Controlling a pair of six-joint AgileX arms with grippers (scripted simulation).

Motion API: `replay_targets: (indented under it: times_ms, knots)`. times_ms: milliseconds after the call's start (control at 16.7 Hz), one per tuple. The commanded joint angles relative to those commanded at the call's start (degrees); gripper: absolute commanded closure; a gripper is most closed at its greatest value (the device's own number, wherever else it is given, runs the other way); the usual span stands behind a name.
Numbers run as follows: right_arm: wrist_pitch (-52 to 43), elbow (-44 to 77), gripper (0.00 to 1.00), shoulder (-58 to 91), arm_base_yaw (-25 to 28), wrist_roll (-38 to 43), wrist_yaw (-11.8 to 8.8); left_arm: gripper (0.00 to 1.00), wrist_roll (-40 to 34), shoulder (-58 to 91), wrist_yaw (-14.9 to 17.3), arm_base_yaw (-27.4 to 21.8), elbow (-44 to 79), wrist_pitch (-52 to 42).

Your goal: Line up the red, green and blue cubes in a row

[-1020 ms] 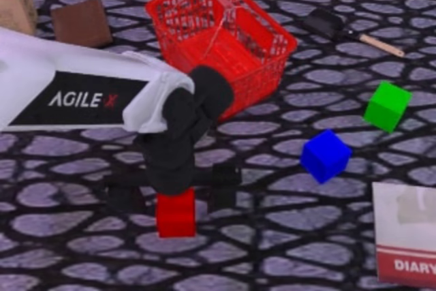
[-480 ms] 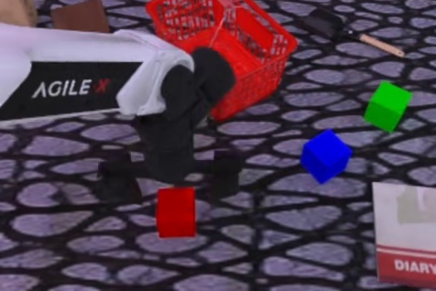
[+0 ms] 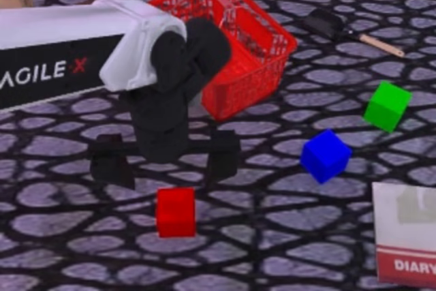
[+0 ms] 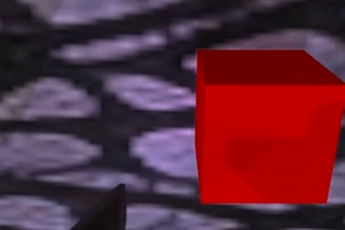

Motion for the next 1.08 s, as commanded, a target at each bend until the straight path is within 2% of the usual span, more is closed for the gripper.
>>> replay_targets:
  times_ms: [240,480,780,1080]
  knots:
    - [-2.37,3.46,0.00,3.47,0.41,-1.55,-0.16,0.00,0.28,-2.89,-0.22,1.43,-2.40,1.87]
    - [-10.31,16.35,0.00,16.47,1.31,-6.74,-0.24,0.00,1.31,-13.99,-0.73,6.55,-11.02,8.02]
    - [-25.61,42.14,0.00,45.81,2.64,-16.48,0.00,0.00,5.29,-36.77,-1.02,15.95,-28.24,19.03]
    - [-43.36,69.79,0.00,80.46,4.29,-27.44,0.26,0.00,13.72,-63.09,-0.97,25.64,-48.81,31.53]
